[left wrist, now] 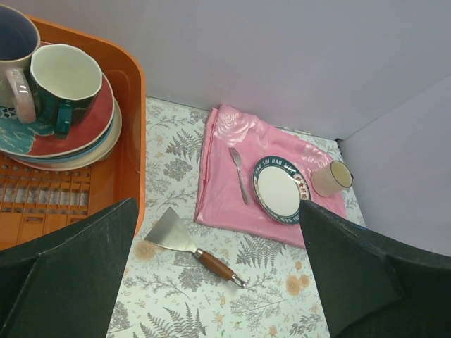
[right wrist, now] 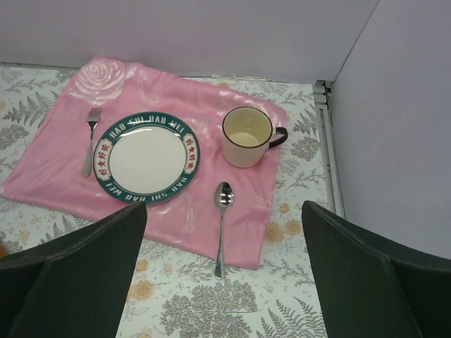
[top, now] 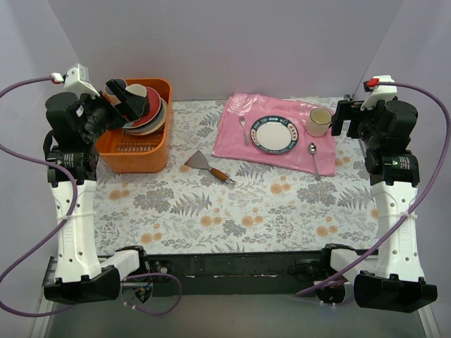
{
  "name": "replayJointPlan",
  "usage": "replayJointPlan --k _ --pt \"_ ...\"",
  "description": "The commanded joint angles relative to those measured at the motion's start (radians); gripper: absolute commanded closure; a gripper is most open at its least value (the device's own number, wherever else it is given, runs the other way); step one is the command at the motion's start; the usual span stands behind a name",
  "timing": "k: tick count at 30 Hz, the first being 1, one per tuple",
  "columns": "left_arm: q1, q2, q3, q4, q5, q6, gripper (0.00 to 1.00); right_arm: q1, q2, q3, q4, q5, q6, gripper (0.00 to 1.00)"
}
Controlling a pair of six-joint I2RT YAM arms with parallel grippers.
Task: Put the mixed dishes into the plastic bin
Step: Reset both arms
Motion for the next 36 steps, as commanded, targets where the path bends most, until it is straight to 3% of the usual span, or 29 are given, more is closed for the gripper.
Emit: replayJointPlan --k 1,36 --pt "0.005 -0.039 -0.012 0.023 0.008 0.017 0.02 -0.006 -0.018 0.024 0.019 0.022 -0.006 0.02" --pt "0.005 -0.062 -0.069 0.089 -0.002 0.022 0.02 -0.006 -0.017 -0.007 0.036 0.045 -0.019 0.02"
